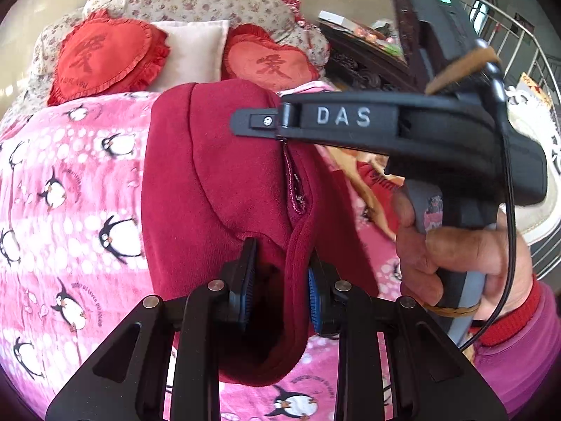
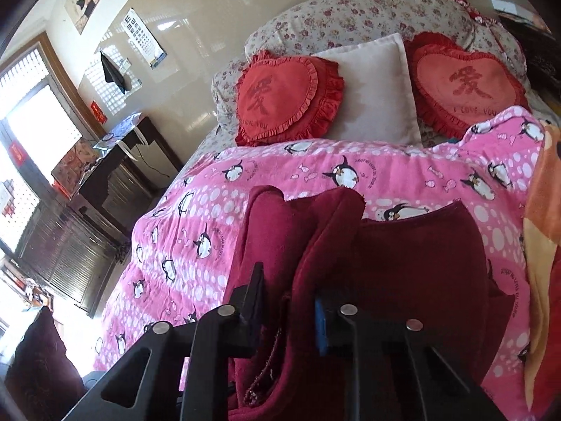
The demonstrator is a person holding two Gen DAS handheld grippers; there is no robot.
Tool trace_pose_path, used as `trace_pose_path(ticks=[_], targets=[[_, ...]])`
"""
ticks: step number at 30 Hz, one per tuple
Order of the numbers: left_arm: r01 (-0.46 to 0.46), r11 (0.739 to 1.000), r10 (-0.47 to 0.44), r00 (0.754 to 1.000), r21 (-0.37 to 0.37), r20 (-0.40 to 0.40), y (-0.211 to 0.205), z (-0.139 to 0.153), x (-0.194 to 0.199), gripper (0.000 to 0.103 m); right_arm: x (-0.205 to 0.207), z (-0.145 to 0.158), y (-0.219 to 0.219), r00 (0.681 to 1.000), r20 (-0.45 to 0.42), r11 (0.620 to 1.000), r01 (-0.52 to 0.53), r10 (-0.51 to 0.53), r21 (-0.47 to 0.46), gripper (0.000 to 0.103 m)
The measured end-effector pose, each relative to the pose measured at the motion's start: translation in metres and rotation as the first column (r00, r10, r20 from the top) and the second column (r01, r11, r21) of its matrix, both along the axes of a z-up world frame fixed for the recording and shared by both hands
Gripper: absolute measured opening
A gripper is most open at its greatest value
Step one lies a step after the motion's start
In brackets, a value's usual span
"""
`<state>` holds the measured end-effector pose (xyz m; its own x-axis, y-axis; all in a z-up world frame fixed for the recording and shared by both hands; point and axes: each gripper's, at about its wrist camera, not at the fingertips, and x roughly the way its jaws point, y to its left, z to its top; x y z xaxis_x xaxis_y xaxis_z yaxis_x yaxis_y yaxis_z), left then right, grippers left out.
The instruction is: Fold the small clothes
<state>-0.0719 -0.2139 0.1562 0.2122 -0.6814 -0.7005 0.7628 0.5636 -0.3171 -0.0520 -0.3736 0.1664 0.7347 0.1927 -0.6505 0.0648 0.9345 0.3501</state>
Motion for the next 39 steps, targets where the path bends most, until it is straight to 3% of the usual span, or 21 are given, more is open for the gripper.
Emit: trace_pose_path(ticks=[8,13,18,22,24,25,26,28,31,33,37,39], targets=[[0.095,0.996,-0.094,0.995,-0.001,0.036,-0.05,0.01,-0.025,0.024,-0.032,0.02,-0.039,0.996,0.041,0.992,0.079,-0.075,-0.098,0.016],[0.122,0.992,-0.122,0.992,0.029,0.019,-0.081,-0.004,-0.033,0.024,-0.043,0.001,-0.072,0.991,0.002,0.984,0.137,-0.137,-0.118,0.016],[0.121,0.99,-0.12,0.992,0.076,-0.028,-0.101,-0.024,-0.031,0.025,-0.039,-0.037,-0.093,0.978,-0.079,0.974,0.179,-0.191,-0.14,0.016],[0.146,0.987,-0.142,0.988,0.065,-0.061,-0.088,-0.016,-0.035,0.025,-0.035,-0.064,-0.103,0.97,-0.126,0.974,0.196,-0.21,-0.114,0.017],[0.172,0.984,-0.171,0.985,0.044,-0.028,-0.07,-0.003,-0.042,0.026,-0.04,-0.064,-0.108,0.959,-0.134,0.964,0.231,-0.249,-0.135,0.04],[0.166,0.986,-0.166,0.986,0.036,0.003,-0.063,0.003,-0.044,0.033,-0.045,-0.059,-0.11,0.954,-0.132,0.958,0.249,-0.268,-0.143,0.042],[0.157,0.987,-0.158,0.987,0.027,0.042,-0.05,0.01,-0.045,0.044,-0.05,-0.054,-0.112,0.954,-0.127,0.957,0.256,-0.273,-0.138,0.043],[0.113,0.993,-0.115,0.987,0.026,0.114,-0.026,0.017,-0.043,0.053,-0.066,-0.037,-0.109,0.958,-0.095,0.959,0.259,-0.27,-0.114,0.043],[0.045,0.998,-0.054,0.984,0.053,0.17,-0.008,0.015,-0.034,0.053,-0.087,-0.013,-0.088,0.98,-0.024,0.977,0.197,-0.2,-0.087,0.043],[-0.004,0.996,-0.01,0.987,0.088,0.163,-0.001,0.005,-0.023,0.053,-0.095,-0.01,-0.066,0.992,-0.014,0.989,0.122,-0.124,-0.078,0.043],[-0.063,0.985,0.041,0.99,0.162,0.138,-0.005,-0.021,-0.011,0.053,-0.104,-0.028,-0.028,0.998,-0.062,0.994,0.017,-0.024,-0.112,0.043],[-0.052,0.983,0.029,0.991,0.178,0.132,-0.009,-0.032,-0.014,0.053,-0.11,-0.042,-0.022,0.994,-0.092,0.983,0.045,-0.062,-0.177,0.042]])
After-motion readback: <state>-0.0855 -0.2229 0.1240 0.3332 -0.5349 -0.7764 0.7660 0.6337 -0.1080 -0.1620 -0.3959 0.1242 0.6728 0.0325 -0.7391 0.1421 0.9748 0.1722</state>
